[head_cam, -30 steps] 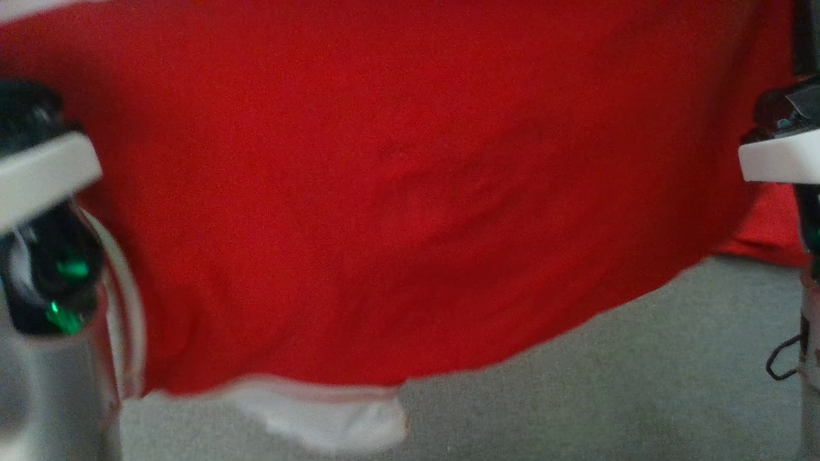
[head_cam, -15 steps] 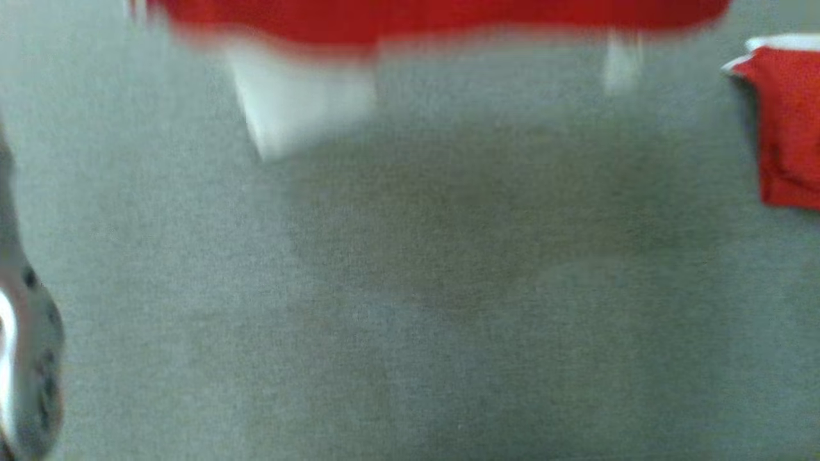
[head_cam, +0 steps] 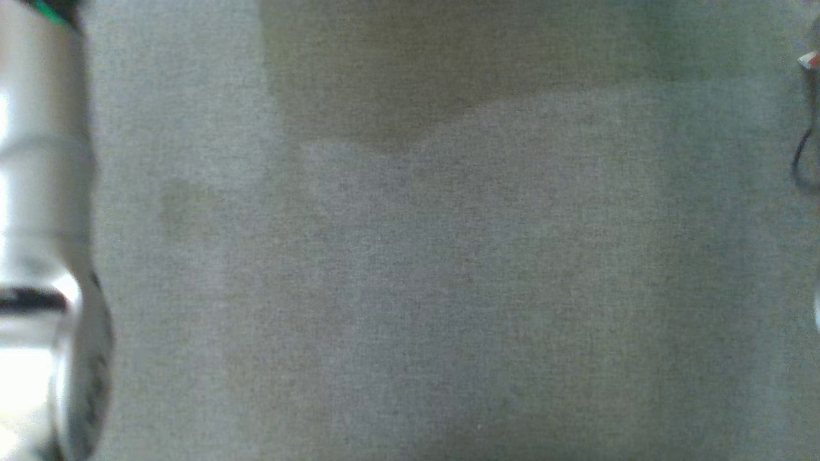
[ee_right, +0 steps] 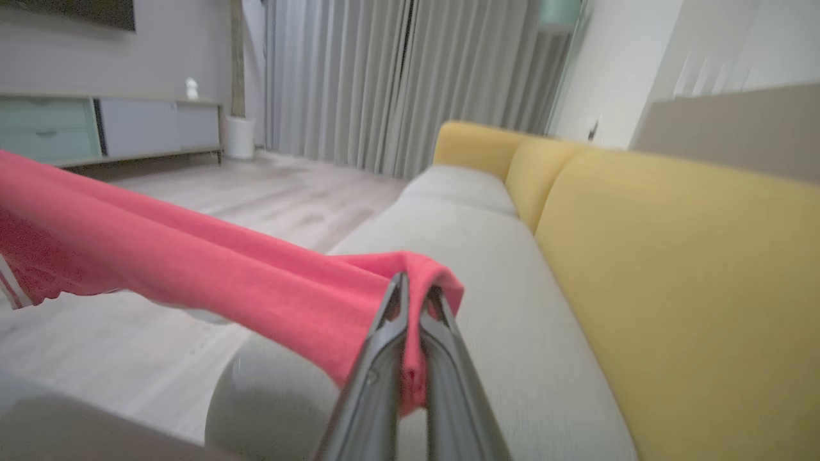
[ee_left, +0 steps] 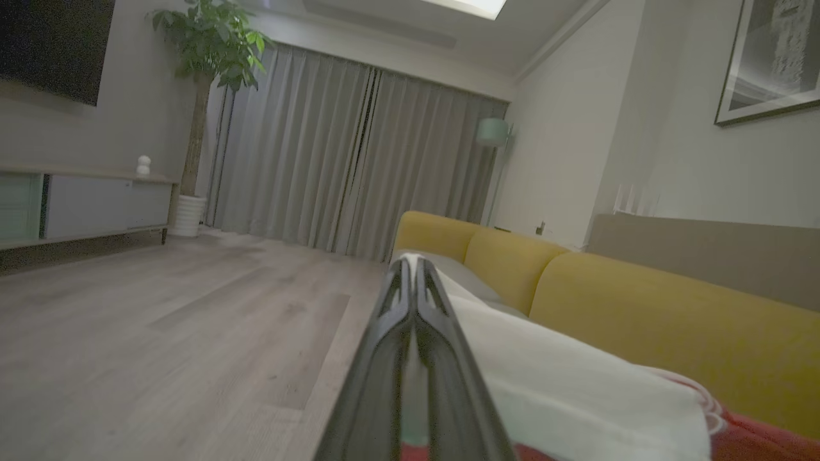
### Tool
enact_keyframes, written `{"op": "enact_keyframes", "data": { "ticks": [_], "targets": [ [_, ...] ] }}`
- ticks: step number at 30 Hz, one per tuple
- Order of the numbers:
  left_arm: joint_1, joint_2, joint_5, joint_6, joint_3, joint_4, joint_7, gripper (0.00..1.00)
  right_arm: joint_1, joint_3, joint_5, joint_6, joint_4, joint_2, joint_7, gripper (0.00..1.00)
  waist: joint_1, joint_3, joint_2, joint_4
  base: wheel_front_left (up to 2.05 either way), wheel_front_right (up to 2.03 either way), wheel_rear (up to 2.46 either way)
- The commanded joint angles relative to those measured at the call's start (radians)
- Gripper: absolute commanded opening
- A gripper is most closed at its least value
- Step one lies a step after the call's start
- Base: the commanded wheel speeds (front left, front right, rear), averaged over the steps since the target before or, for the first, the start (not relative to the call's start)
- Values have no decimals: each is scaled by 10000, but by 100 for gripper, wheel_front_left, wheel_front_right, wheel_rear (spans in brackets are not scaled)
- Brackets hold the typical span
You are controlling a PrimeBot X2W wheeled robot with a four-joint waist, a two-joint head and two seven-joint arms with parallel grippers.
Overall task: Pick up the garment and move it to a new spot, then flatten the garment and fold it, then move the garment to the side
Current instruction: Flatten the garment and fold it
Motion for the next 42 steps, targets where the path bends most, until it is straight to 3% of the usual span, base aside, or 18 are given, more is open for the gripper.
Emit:
{"op": "enact_keyframes", "data": {
  "ticks": [1,7,12,20,27,42],
  "targets": [
    [269,467,-78,-36,108,-189,-112,0,283,139,146,-9,-18,75,-33,0,-2,-147,0,50,0,0,0],
    [2709,165,-330,-125,-429,-67,-245,0,1904,1459,1127,-9,1311,5,518,0,-2,-909,0,134,0,0,0],
    [4613,197,-619,-142,-1102,-532,-126,0,3232,2809,2387,-9,1482,-206,1266,0,-2,-1744,0,154,0,0,0],
    [6800,663,-929,-131,-1560,-1819,200,0,4765,4727,4177,-9,259,-1099,2310,0,-2,-2656,0,52,0,0,0],
    [8489,934,-1094,347,-1542,-3421,656,0,5883,5966,5659,-9,-1432,-2203,2881,0,-2,-3408,0,-65,0,0,0],
    [11562,1352,-1296,1399,-1729,-6845,1750,0,7622,6724,7034,-9,-3523,-3278,3552,0,-2,-4427,0,-264,0,0,0]
  ]
}}
